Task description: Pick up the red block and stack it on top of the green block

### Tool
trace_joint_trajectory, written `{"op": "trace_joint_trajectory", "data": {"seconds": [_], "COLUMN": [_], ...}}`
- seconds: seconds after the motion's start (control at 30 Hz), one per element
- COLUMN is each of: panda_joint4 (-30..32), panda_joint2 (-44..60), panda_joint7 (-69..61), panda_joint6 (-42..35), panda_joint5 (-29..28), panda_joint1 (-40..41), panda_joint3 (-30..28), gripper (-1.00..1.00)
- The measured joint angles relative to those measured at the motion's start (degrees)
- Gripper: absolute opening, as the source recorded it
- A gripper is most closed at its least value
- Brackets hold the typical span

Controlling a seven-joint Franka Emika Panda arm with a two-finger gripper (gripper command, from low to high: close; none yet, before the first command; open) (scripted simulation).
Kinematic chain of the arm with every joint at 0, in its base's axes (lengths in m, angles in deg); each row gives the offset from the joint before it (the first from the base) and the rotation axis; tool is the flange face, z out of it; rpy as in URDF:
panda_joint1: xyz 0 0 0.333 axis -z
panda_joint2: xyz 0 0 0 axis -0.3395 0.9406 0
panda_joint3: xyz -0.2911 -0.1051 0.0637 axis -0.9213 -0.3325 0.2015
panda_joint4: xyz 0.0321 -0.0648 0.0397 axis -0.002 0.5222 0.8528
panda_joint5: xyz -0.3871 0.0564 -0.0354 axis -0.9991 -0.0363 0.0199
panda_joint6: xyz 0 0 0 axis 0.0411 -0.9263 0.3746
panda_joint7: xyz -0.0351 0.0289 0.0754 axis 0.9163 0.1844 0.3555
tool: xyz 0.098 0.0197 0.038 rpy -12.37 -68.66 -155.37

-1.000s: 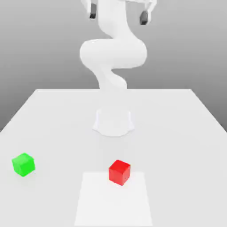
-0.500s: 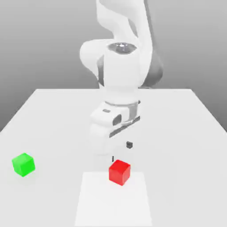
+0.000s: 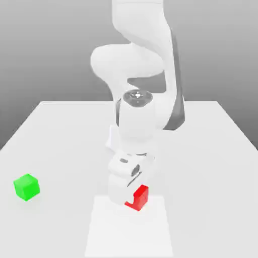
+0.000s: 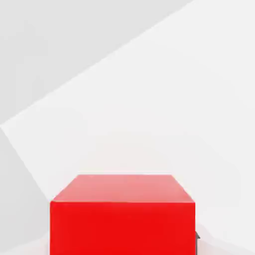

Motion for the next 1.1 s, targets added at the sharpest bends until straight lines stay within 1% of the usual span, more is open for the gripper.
{"op": "trace_joint_trajectory", "data": {"seconds": [0.13, 0.2, 0.27, 0.63, 0.93, 1.0, 1.1], "panda_joint4": [1.11, 1.70, 1.60, -5.46, -11.56, -12.26, -12.73], "panda_joint2": [-7.61, -11.72, -14.28, -13.45, -11.61, -9.43, -4.38], "panda_joint7": [4.16, 5.35, 6.31, 15.08, 23.67, 22.96, 19.12], "panda_joint6": [-6.43, -9.96, -12.58, -18.47, -22.81, -21.46, -17.35], "panda_joint5": [-5.80, -7.57, -8.14, -7.73, -9.08, -7.13, -1.52], "panda_joint1": [0.03, 0.68, 1.83, 15.56, 30.63, 31.09, 31.37], "panda_joint3": [-1.61, -1.53, -2.16, -13.63, -22.17, -22.39, -20.83], "gripper": [-1.00, -1.00, -1.00, -1.00, -1.00, -1.00, -1.00]}}
